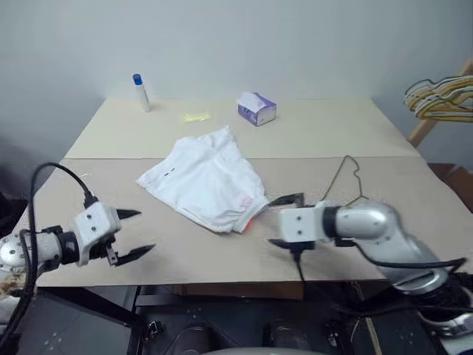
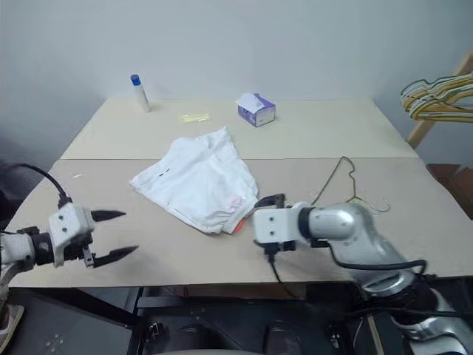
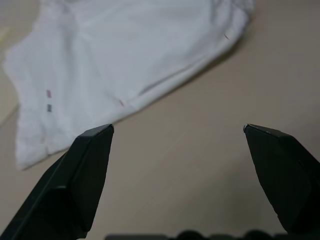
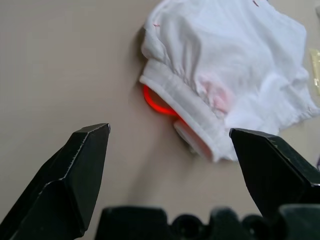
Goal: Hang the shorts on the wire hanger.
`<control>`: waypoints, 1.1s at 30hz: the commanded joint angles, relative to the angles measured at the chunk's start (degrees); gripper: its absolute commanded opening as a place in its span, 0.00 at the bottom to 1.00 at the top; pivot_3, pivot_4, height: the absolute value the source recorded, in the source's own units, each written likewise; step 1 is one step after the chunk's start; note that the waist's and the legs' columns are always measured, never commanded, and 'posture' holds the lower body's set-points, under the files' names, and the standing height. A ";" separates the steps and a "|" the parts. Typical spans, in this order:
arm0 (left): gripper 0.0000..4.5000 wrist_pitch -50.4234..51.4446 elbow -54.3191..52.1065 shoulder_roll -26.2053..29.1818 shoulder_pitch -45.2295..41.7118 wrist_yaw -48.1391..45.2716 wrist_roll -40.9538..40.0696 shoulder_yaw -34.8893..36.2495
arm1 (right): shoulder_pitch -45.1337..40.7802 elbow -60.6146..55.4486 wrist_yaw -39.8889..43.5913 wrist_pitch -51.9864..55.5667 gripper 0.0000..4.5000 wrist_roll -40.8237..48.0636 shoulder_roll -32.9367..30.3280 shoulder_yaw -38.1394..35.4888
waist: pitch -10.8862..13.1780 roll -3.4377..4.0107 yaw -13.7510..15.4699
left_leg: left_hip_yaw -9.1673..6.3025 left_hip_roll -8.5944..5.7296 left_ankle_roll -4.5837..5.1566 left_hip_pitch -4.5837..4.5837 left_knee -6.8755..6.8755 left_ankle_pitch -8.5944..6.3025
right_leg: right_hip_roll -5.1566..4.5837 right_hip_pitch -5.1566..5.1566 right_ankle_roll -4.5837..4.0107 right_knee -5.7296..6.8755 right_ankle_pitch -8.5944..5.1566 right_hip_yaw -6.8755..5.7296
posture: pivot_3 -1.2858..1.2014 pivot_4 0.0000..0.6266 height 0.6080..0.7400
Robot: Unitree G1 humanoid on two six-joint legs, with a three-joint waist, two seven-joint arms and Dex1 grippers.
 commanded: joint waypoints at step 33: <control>1.00 -2.24 0.38 0.37 -2.87 2.24 1.38 -1.53 | -9.12 14.75 -11.75 -3.39 0.01 -24.61 14.34 18.42 | -0.09 -0.11 -1.25 | 0.45 0.04 -0.71 -0.32 -0.01 0.39 | 0.07 -0.31 -0.25 0.14 0.10 -0.04 | 0.53 0.00 1.00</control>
